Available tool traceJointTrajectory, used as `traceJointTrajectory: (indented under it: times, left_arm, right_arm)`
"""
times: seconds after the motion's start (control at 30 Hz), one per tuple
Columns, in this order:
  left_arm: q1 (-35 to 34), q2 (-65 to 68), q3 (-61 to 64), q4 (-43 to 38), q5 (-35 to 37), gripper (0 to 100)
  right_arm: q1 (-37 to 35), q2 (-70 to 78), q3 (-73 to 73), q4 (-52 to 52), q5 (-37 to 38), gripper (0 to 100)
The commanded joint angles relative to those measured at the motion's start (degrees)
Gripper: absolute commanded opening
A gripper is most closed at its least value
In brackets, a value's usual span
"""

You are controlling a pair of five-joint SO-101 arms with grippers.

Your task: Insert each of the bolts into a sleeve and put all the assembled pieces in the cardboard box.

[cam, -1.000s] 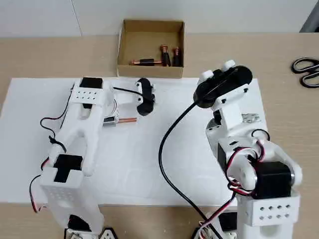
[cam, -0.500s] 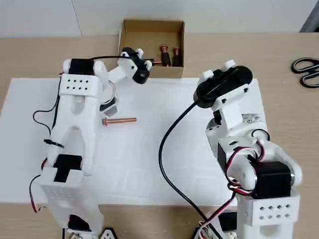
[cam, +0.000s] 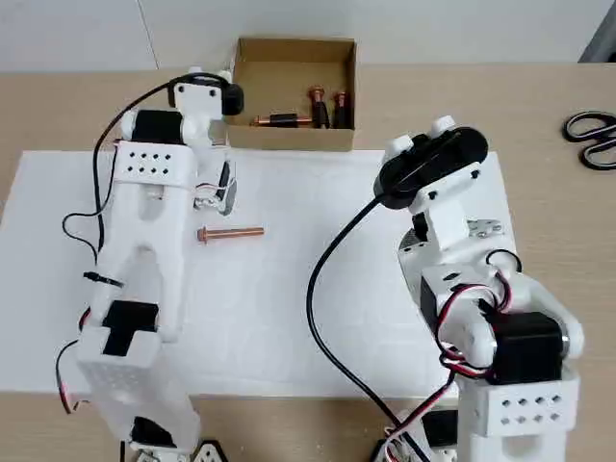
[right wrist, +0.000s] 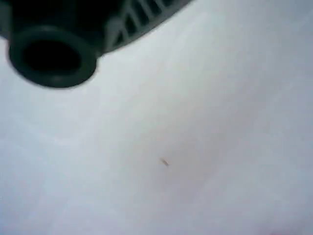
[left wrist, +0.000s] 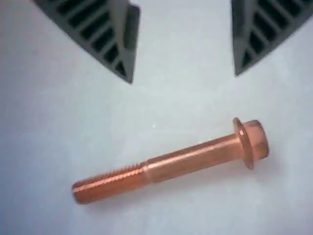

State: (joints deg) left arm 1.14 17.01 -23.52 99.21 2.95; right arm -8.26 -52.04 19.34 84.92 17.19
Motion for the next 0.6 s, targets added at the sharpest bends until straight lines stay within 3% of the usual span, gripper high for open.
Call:
traceJointTrajectory:
  times: [0.0, 0.23, 0.57]
  left_arm:
    - [0.26, -8.7, -2.24, 1.05, 8.44, 13]
    - [0.0, -14.77, 0.04, 0.97, 24.88, 13]
    - [0.7, -1.93, 7.78, -1.32, 38.42, 13]
  right_arm:
    - [0.48, -1.19, -0.53, -0.22, -0.53, 0.4]
    - [0.31, -1.19, -0.53, -0.31, -0.53, 0.4]
    - [0.31, -1.19, -0.53, -0.4, -0.53, 0.4]
